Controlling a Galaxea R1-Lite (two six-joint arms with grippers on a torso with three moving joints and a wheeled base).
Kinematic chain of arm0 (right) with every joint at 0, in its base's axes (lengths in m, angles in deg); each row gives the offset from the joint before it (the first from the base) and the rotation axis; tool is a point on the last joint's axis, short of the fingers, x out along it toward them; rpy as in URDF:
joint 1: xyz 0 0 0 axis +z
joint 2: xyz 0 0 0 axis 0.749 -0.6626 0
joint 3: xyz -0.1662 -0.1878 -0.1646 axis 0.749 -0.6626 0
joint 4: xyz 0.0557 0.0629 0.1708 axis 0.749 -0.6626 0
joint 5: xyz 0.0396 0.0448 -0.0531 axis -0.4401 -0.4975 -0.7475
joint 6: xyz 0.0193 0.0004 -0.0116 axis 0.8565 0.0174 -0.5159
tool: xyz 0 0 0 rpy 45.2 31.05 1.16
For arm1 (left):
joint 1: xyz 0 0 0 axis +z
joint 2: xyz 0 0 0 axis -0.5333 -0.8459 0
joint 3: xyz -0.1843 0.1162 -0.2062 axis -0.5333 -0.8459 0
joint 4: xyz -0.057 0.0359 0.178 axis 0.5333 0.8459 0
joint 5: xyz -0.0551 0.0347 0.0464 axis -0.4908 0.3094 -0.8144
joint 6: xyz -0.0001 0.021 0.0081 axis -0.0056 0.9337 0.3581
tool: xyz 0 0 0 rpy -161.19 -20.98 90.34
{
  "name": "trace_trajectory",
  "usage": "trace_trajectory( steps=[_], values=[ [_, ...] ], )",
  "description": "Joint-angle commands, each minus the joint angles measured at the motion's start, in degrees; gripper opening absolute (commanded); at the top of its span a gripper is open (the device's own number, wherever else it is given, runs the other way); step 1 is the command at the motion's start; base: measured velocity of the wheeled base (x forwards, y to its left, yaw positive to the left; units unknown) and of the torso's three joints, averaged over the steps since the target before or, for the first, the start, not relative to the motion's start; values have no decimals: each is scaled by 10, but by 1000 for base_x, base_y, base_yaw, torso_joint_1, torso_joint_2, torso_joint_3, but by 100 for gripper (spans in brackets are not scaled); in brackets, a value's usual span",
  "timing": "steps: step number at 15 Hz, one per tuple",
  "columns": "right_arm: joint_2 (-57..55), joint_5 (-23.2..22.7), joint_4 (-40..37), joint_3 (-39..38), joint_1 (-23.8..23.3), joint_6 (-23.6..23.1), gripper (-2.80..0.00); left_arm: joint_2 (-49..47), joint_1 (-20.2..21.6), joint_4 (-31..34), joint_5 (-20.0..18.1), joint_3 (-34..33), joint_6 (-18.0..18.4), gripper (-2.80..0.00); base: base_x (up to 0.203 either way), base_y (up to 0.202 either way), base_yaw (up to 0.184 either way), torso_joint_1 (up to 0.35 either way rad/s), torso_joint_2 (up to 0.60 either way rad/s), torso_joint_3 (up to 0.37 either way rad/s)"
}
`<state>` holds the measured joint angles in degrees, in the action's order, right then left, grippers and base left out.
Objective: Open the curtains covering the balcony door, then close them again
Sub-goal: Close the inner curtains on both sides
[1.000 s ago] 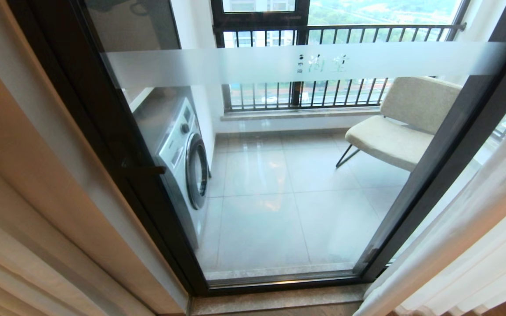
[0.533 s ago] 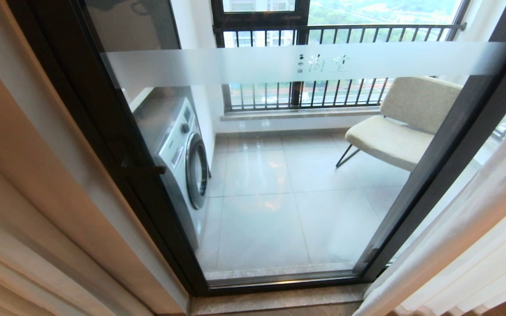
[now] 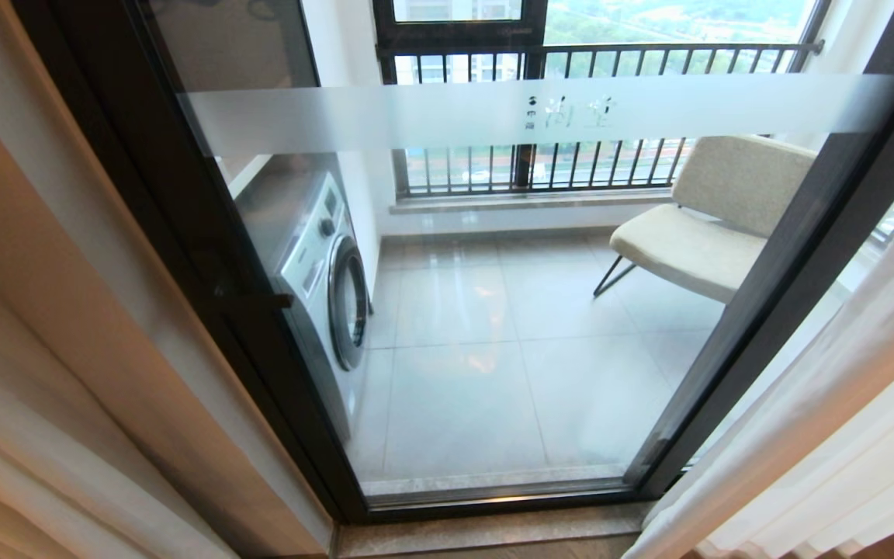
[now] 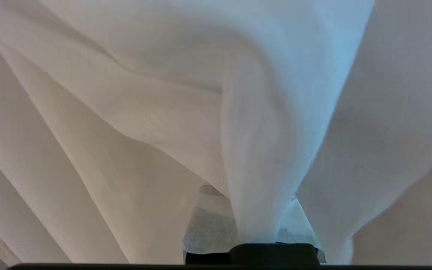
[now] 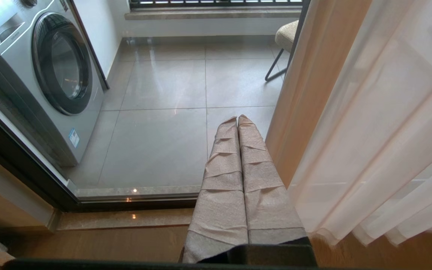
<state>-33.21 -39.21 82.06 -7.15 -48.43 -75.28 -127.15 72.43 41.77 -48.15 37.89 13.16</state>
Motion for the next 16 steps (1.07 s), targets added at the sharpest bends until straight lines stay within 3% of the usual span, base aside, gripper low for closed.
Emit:
trace_trajectory(
  steps=[1,7,16],
  values=[
    [-1,0,0,0,-1,0,-280,46,-17,-2,0,-28,0,-280,0,0,0,0,0,0],
    [-1,0,0,0,0,0,-280,132,-98,28,-47,-84,-23,-280,0,0,0,0,0,0],
    [-1,0,0,0,0,0,-280,169,-337,57,-46,-88,-28,-280,0,0,0,0,0,0]
  ],
)
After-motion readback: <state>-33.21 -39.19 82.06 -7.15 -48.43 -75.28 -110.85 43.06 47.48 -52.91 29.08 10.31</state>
